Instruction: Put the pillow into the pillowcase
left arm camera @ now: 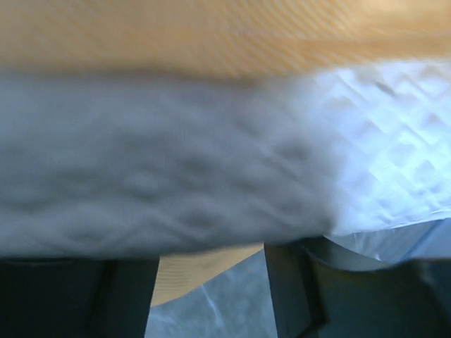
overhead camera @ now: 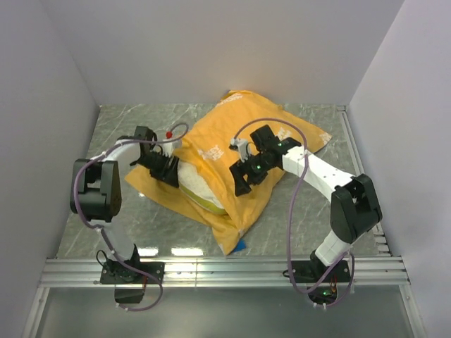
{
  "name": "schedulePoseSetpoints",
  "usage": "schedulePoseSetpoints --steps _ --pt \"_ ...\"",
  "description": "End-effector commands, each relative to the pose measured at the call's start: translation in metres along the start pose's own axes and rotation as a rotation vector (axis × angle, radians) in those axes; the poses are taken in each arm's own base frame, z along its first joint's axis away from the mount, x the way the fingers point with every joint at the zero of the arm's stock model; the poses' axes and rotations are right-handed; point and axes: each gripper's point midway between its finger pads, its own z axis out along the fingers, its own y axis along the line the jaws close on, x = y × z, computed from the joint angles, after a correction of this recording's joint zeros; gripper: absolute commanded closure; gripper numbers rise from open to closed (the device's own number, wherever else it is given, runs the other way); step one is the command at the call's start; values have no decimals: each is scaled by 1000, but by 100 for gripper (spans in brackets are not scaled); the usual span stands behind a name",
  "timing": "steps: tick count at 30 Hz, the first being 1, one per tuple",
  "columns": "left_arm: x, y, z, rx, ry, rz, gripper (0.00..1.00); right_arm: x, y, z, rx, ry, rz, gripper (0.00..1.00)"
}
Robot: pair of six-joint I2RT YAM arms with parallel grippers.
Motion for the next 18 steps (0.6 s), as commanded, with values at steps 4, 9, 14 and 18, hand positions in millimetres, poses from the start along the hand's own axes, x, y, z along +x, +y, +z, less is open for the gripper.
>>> schedulePoseSetpoints --steps 4,9,14,18 --pt "-106 -19 -49 147 -354 110 20 -139 17 -89 253 -378 -200 11" --pt "-105 0 -122 179 -600 -45 1 -173 35 -56 424 -324 -275 9" --pt "-89 29 -172 -38 -721 -131 1 -202 49 -11 523 -299 -334 4" --pt "-70 42 -189 -82 -749 -217 1 -208 67 31 520 -220 -390 0"
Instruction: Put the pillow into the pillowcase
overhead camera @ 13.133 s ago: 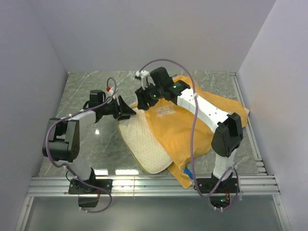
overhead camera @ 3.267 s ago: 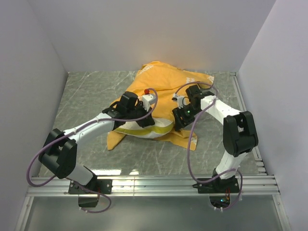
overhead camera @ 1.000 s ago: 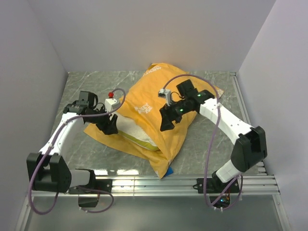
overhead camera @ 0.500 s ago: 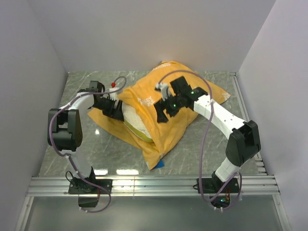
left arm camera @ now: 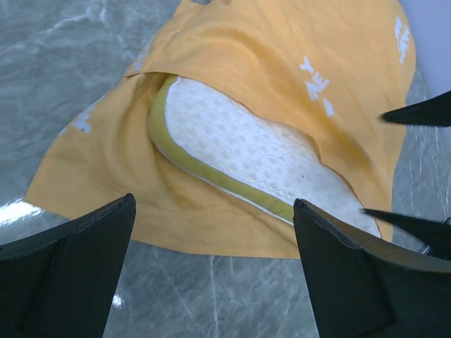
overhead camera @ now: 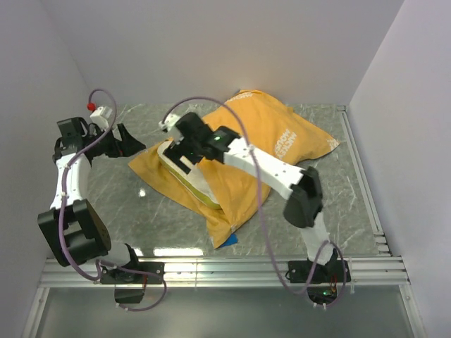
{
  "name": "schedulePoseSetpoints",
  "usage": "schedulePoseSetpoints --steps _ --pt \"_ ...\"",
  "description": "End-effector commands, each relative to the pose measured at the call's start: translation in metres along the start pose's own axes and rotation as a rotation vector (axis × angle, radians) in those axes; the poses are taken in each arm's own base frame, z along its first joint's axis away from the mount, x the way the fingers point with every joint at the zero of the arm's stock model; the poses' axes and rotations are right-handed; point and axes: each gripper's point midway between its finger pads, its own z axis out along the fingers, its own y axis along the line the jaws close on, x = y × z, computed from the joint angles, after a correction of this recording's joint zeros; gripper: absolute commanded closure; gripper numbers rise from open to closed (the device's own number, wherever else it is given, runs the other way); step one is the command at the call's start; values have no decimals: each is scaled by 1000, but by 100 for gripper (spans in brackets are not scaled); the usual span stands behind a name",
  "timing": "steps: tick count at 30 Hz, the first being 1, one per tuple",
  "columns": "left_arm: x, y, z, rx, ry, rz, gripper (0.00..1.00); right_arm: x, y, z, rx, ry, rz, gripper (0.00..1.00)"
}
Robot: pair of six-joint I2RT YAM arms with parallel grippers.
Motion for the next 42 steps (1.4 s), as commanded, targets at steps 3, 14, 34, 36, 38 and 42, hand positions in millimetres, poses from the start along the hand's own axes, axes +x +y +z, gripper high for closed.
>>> schedulePoseSetpoints --steps 3,14,34,36,38,42 --pt "7 15 -22 -54 -44 -93 1 30 29 42 42 170 -83 0" --pt "32 22 -33 -130 -71 -98 1 105 27 107 155 354 -171 1" --pt "61 -53 37 -38 -145 -162 1 -28 -21 -41 -522 -167 516 100" --pt "57 -71 51 13 -152 -172 1 -32 -27 -44 -528 -188 558 100" --pt "60 -74 63 6 -158 -260 1 -37 -30 -45 -538 -207 584 100" --pt "60 -90 92 -35 -155 -265 8 -41 -31 -40 -561 -214 654 100"
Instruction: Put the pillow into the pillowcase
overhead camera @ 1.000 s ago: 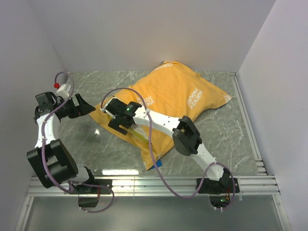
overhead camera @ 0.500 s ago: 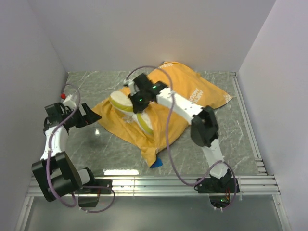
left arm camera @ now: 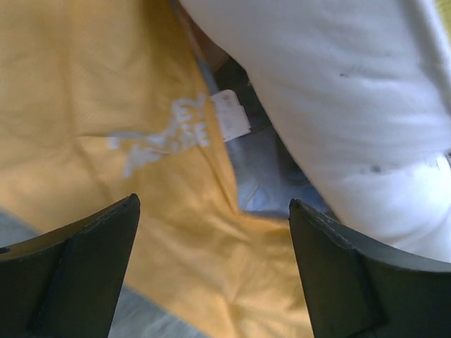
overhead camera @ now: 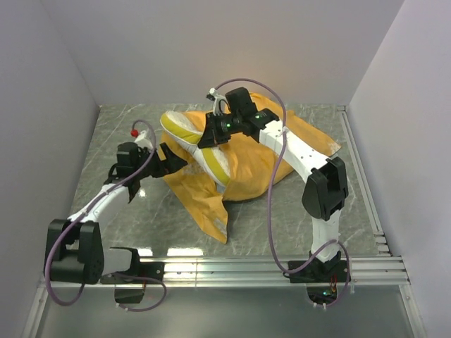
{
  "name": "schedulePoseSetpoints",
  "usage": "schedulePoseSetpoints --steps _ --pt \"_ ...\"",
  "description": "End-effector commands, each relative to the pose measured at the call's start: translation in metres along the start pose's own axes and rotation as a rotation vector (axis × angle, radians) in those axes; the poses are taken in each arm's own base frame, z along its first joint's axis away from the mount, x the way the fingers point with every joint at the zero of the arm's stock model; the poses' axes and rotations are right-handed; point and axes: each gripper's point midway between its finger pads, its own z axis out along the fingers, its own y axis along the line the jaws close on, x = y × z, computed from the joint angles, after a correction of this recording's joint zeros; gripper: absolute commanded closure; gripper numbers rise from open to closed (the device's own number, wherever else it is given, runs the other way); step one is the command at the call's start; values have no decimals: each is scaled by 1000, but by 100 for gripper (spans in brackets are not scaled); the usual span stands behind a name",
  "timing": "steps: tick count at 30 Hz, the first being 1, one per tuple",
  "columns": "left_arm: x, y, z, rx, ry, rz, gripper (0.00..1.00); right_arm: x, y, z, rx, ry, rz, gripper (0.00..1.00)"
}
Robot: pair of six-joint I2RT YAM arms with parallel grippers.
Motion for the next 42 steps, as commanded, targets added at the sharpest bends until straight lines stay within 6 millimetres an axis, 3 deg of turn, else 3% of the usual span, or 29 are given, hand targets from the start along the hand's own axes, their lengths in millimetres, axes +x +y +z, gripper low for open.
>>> schedulePoseSetpoints --steps 1,7,8,11,15,23,31,32,33,34,35,36,38,42 --pt "-19 -15 25 -36 -100 -40 9 -30 33 -7 -138 -94 30 100" --pt "22 -9 62 -112 -46 -12 16 -34 46 -3 -245 -104 102 100" --pt "26 -15 68 -102 -44 11 16 -36 48 -4 -257 -108 135 100" --pt "34 -24 81 -98 -45 49 15 -42 56 -11 -305 -124 173 100" --pt "38 -18 100 -156 -57 72 12 -37 68 -16 -394 -115 263 100" --pt "70 28 149 -395 52 107 23 -44 94 -37 -552 -117 362 100" --pt "104 52 160 -510 158 170 37 -47 101 -52 -658 -138 479 100" --pt "108 58 158 -535 182 180 42 -48 104 -54 -677 -144 481 100" --pt "106 60 157 -547 181 191 57 -46 102 -53 -670 -144 484 100" --pt "105 61 154 -553 187 207 68 -43 97 -51 -645 -140 478 100" --pt "104 62 150 -552 186 211 68 -42 95 -50 -629 -140 472 100" --pt "104 57 139 -528 190 209 83 -42 87 -48 -600 -153 476 100" --pt "97 56 124 -488 178 189 96 -39 74 -44 -550 -161 462 100" --pt "78 22 84 -280 138 178 100 -37 54 -43 -529 -182 477 100"
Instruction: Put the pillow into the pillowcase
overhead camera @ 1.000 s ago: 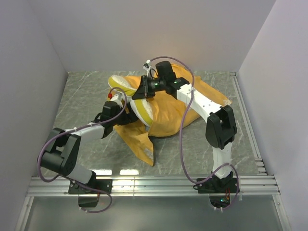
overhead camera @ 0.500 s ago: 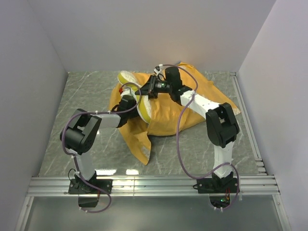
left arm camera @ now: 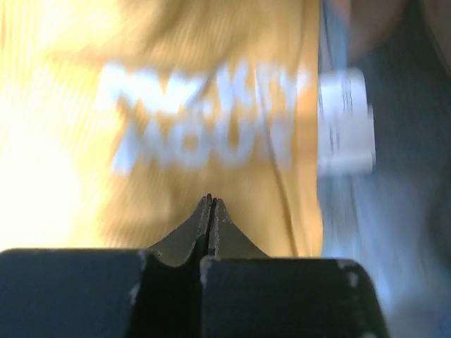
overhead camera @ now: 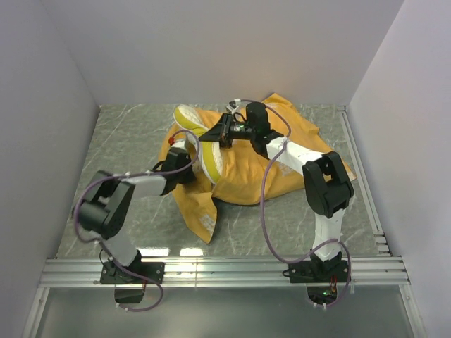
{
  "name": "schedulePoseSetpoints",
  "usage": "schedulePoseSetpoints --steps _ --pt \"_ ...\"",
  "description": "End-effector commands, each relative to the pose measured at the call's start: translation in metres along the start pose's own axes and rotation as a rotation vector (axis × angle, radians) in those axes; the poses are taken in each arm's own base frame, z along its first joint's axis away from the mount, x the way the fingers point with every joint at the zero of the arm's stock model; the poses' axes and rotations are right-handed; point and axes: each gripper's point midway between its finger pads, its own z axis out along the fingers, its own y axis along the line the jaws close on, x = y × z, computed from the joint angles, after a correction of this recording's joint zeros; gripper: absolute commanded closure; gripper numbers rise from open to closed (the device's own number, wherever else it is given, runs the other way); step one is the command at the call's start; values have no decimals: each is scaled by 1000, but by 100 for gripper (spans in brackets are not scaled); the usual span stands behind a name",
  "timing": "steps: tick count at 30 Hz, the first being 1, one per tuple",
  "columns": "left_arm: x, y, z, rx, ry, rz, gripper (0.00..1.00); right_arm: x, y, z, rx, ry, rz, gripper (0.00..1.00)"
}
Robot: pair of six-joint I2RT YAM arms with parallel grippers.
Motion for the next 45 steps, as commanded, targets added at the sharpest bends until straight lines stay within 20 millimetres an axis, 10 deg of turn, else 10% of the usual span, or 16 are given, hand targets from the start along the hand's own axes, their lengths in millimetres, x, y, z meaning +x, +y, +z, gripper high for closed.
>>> schedulePoseSetpoints --steps 1,2,7,22,28,31,36,45 --pt "-2 -22 -59 245 21 60 100 25 76 -21 -183 70 -176 100" --pt "-10 -24 -70 275 2 73 100 25 81 -22 -205 72 -179 100" --pt "-31 -46 -120 409 -73 107 37 27 99 -27 -300 71 -183 100" --pt "-22 -64 -33 353 -108 -106 22 48 171 -67 -559 34 -131 100" --pt "-18 -36 -6 169 -38 -129 52 56 180 -76 -584 40 -122 100" --pt "-17 18 -7 35 12 -152 75 52 171 -82 -513 28 -178 100" --pt "-45 94 -44 -106 -36 -151 86 24 104 -79 -249 -82 -225 100" --pt "-83 123 -100 -85 -89 25 100 -1 11 -67 74 -141 -296 100"
